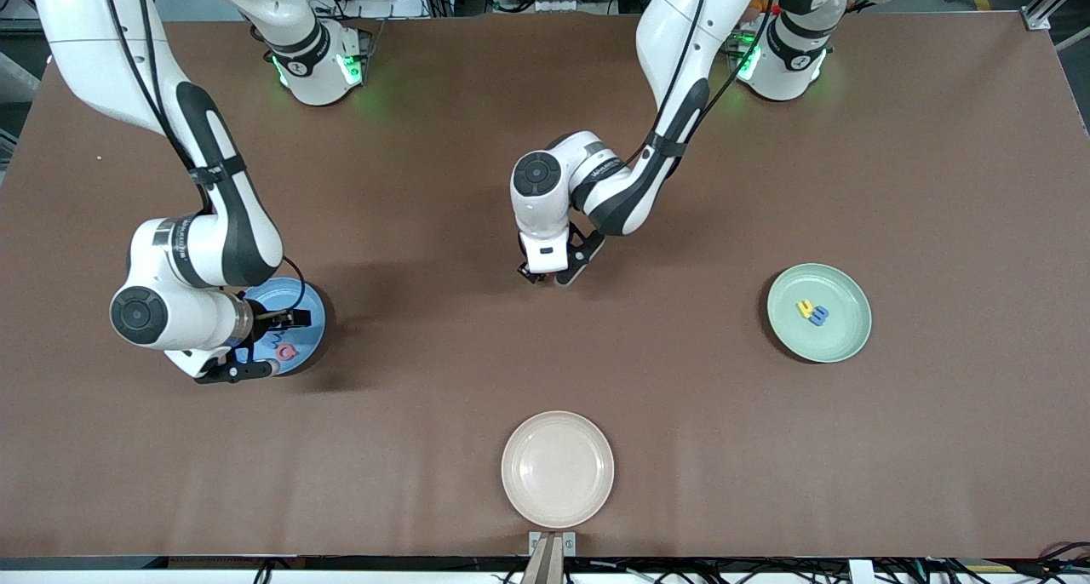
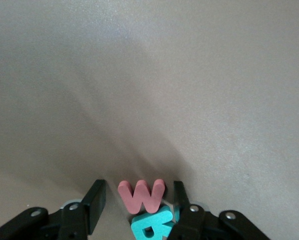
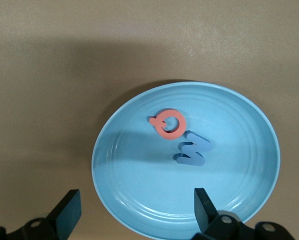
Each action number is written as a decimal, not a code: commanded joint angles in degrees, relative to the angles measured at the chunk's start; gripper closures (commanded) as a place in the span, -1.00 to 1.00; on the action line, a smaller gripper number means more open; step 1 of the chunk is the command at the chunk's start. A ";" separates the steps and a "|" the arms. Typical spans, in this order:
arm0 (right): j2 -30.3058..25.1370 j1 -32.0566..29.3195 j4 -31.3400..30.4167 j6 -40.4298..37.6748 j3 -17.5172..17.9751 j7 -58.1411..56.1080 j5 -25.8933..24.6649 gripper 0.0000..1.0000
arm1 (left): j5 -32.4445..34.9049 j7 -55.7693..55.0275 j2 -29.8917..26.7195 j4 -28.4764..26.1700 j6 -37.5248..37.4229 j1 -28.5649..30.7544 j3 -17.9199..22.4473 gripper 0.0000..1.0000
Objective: Sort uppercase to blue plate, lowercase to green plate
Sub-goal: 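Grasp the pink W with the left gripper and lift it, then carry the W to the green plate while the right gripper reaches the R, then release the W on the green plate while the right gripper lowers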
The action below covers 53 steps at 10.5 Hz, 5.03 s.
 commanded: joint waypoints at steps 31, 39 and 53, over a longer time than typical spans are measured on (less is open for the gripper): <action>3.99 39.60 -2.95 19.53 0.66 60.61 13.09 -1.00 | 1.24 106.38 -17.01 -15.27 -17.51 47.30 -2.42 -0.35; 10.16 41.71 3.03 19.29 0.58 57.98 12.40 -1.00 | 1.77 110.86 -21.65 -9.76 -25.39 46.43 -2.42 -1.00; 12.18 42.15 6.02 15.95 0.22 59.56 9.68 -1.00 | -1.57 109.89 -37.84 -4.02 -31.05 42.47 -4.97 -1.00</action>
